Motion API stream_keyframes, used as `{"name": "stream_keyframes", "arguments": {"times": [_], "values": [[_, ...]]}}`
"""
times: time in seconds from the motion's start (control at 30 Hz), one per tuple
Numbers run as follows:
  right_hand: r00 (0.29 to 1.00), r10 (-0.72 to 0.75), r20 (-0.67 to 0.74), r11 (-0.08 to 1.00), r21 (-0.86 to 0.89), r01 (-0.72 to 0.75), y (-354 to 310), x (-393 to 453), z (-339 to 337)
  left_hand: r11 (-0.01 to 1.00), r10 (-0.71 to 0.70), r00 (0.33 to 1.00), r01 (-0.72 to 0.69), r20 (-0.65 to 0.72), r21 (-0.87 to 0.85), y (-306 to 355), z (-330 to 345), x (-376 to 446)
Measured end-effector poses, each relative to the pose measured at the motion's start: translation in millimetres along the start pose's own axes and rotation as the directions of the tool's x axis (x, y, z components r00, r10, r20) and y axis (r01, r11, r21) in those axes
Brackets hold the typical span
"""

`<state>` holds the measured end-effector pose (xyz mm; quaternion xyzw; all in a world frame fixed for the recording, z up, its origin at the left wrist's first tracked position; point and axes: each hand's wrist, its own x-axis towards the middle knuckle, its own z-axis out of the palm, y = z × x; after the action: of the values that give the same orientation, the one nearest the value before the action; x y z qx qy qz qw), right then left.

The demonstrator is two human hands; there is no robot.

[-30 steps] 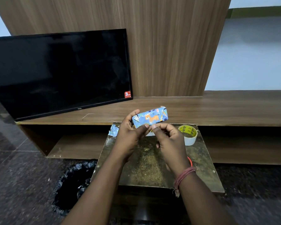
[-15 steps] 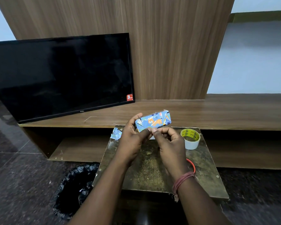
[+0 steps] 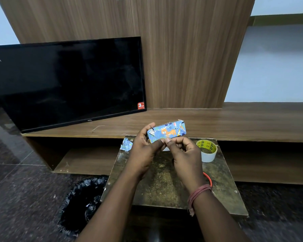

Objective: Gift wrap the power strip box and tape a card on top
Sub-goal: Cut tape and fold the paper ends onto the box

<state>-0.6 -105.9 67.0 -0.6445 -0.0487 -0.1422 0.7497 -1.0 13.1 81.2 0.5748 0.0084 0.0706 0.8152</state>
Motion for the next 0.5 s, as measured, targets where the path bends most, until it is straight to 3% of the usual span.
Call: {"name": "stream_keyframes", "arguments": {"times": [0.5], "values": [[0.988, 0.131, -0.080, 0.991, 0.027, -0.129, 5.4, 4.4, 3.0, 0.999, 0.006, 1.000, -0.007, 0.022, 0.033, -2.0, -2.2, 1.5]]}}
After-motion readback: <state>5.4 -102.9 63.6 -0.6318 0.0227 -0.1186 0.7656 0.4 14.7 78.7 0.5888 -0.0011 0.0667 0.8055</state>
